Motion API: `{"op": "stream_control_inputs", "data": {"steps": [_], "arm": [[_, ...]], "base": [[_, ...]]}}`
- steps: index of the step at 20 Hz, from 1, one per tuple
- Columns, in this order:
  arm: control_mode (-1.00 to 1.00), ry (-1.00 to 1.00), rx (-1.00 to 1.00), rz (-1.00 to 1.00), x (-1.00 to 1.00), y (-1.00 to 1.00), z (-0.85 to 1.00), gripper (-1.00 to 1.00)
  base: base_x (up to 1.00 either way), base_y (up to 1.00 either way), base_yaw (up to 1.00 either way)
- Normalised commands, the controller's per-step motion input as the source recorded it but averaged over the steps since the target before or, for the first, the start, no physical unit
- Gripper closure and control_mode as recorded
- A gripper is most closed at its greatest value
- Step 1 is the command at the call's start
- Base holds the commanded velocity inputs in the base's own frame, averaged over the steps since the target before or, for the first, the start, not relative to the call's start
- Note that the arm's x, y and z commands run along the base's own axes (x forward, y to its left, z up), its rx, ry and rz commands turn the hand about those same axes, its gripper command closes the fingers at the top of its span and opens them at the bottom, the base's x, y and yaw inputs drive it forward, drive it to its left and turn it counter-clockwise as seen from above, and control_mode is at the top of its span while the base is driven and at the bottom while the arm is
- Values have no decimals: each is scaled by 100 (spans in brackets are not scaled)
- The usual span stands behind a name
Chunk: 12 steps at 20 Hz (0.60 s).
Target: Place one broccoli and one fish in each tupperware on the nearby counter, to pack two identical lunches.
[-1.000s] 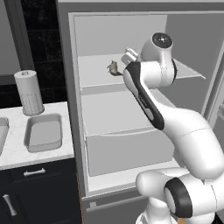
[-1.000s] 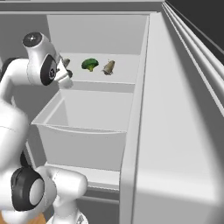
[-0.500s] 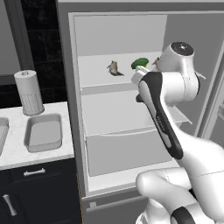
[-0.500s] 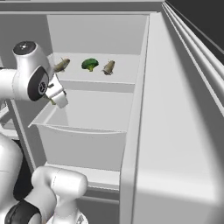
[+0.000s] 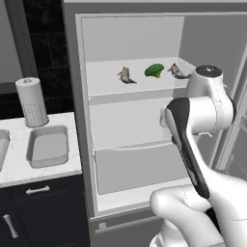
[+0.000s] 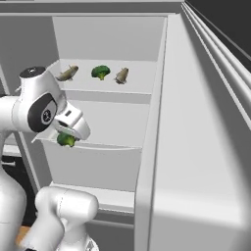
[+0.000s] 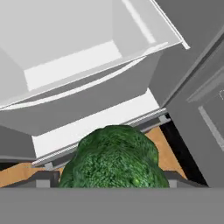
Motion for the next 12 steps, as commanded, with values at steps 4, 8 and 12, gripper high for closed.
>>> {"op": "stream_control_inputs", "data": {"steps": [4,8,12], "arm": [[-100,15,-7,34,-84,-5,-37,100],[-100,4,-2,29,-79,0,-16,100],[-100,2,0,17,-54,0,-45,100]], "base": [[0,0,0],[0,0,0],[0,0,0]]}}
